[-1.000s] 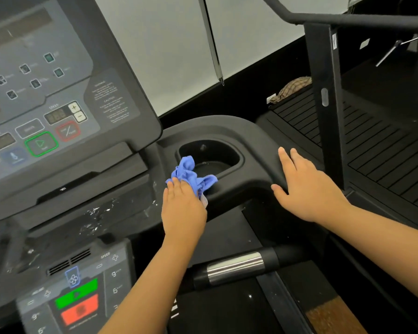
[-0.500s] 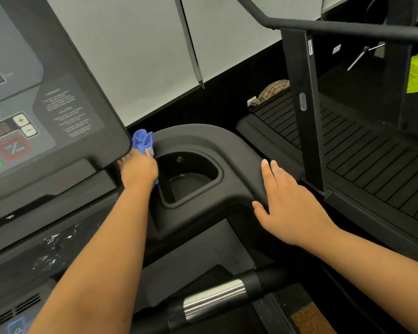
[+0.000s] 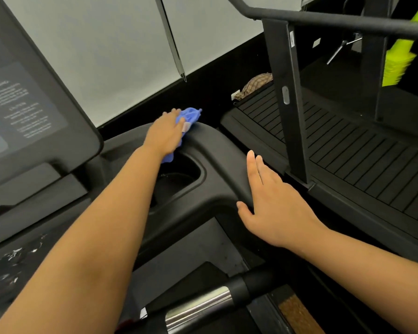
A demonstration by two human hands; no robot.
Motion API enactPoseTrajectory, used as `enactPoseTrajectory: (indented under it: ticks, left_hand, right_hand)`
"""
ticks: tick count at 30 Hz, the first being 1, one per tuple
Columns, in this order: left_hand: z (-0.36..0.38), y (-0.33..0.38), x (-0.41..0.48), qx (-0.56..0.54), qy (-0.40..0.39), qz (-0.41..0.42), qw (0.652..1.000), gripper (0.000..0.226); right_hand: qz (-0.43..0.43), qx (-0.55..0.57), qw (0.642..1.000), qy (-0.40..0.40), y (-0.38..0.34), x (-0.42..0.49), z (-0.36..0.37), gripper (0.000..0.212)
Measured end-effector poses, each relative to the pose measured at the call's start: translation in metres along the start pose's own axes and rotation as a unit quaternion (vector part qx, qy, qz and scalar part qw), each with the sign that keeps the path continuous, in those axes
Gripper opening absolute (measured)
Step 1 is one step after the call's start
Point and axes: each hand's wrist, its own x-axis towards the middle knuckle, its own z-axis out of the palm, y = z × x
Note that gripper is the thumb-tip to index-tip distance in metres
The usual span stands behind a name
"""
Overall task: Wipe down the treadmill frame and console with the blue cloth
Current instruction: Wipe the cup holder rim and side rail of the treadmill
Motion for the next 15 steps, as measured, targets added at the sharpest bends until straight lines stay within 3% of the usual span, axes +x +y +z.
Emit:
enactPoseTrajectory:
  ticks: [9, 15]
  left_hand:
    - [0.023, 0.057, -0.062, -0.036, -0.057, 0.12, 0.991, 0.05]
    - [0.032, 0.073, -0.103, -0.021, -0.035, 0.187, 0.981, 0.042]
  right_hand:
    - [0.017, -0.009, 1.0, -0.006, -0.004, 0.0, -0.001, 0.088]
    - [0.034, -0.01, 0.999, 0.02, -0.005, -0.002, -0.003, 0.1]
